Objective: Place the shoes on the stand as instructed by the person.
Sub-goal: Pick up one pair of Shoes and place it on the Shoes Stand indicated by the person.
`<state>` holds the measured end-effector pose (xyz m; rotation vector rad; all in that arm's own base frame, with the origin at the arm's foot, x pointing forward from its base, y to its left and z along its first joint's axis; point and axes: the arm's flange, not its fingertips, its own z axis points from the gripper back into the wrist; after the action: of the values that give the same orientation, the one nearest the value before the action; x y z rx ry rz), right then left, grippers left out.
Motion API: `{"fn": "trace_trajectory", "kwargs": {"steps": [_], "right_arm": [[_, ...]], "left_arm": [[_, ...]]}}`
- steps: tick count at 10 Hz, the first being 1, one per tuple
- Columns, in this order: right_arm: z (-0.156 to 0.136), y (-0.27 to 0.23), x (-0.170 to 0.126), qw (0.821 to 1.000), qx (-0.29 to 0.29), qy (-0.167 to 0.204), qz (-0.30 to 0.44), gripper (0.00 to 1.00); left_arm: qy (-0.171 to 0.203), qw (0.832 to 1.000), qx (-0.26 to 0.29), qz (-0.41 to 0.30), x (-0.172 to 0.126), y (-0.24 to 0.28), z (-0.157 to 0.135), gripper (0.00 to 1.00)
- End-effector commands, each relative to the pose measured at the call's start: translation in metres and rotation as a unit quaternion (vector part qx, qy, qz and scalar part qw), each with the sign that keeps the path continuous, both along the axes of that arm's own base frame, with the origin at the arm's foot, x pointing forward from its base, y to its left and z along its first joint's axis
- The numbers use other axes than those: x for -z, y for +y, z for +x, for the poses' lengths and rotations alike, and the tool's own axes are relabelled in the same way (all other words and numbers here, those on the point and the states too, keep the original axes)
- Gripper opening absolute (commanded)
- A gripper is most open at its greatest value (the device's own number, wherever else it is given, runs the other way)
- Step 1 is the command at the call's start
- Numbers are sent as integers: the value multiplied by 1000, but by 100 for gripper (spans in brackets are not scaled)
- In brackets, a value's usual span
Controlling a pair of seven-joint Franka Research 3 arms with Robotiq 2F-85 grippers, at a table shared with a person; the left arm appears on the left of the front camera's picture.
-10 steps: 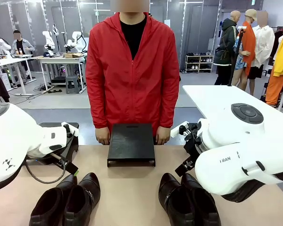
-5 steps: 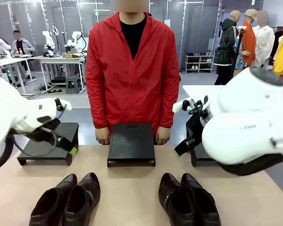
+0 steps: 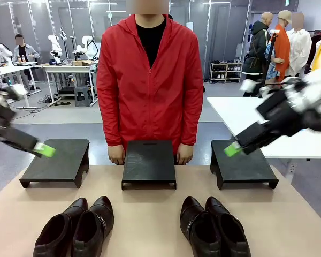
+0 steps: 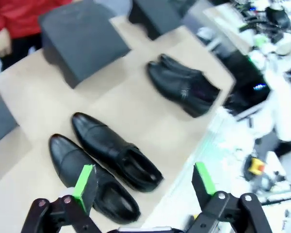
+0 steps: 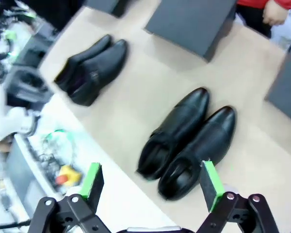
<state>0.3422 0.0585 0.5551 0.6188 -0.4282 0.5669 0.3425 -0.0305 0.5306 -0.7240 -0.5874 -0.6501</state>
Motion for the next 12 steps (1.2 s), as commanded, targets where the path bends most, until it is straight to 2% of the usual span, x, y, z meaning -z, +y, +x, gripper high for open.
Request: {"fn": "trace_trajectory", "kwargs": {"steps": [1,4,6,7,8,11,12], "right_arm": [[6,-69,-6,995,14,78,69,100],[-19,-179,8,973,74,93,196,100],[-47,-242,34,956,116,99,252,100],[-58,-268,56,943,130,102,290,100],[-64,-283,74,933,131,101,320,100],[-73,-298,108,921,120,99,358,100],[-75,-302,116,917,122,100,367,100]], "left_arm": [[36,996,38,-65,2,65,-16,100],[25,984,-6,-179,34,148,-51,100],[11,973,-61,-223,48,194,-78,100],[13,969,-92,-230,48,212,-91,100],[18,967,-109,-231,45,218,-98,100],[56,958,-145,-243,35,229,-104,100],[47,959,-143,-241,31,230,-105,100]]}}
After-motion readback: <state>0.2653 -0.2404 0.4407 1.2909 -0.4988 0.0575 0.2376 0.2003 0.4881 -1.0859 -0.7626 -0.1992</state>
